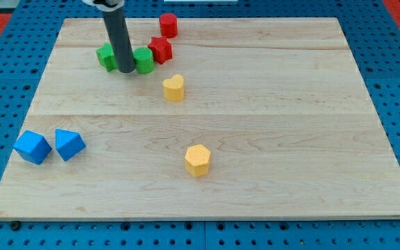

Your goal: Move green star into the red circle

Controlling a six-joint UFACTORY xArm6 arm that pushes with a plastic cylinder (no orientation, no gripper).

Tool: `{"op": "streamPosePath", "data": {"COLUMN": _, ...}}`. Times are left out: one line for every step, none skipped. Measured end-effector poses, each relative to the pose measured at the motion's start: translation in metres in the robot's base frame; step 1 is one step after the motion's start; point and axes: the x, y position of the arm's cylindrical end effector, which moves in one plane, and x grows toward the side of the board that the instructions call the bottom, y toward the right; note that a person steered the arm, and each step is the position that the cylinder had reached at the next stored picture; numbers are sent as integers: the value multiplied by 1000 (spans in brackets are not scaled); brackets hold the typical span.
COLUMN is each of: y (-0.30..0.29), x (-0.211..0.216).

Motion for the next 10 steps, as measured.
{"op": "streamPosePath", "data": {"y": 9, "x": -1}}
{"op": "streamPosePath", "data": {"y": -21, "x": 33}}
{"op": "streamPosePath", "data": {"y": -64, "x": 61}}
{"op": "streamPosePath", "data": {"y": -69, "x": 59}}
{"op": "streamPosePath", "data": {"y": -80, "x": 39}}
{"op": "streamPosePath", "data": {"y": -117, "x": 35}}
{"op": "streamPosePath", "data": {"y": -95, "x": 12}}
{"op": "streamPosePath", "data": {"y": -61, "x": -12}}
{"op": "streamPosePath", "data": {"y": -37, "x": -47}}
{"op": "streamPosePath", "data": {"y": -13, "x": -74}}
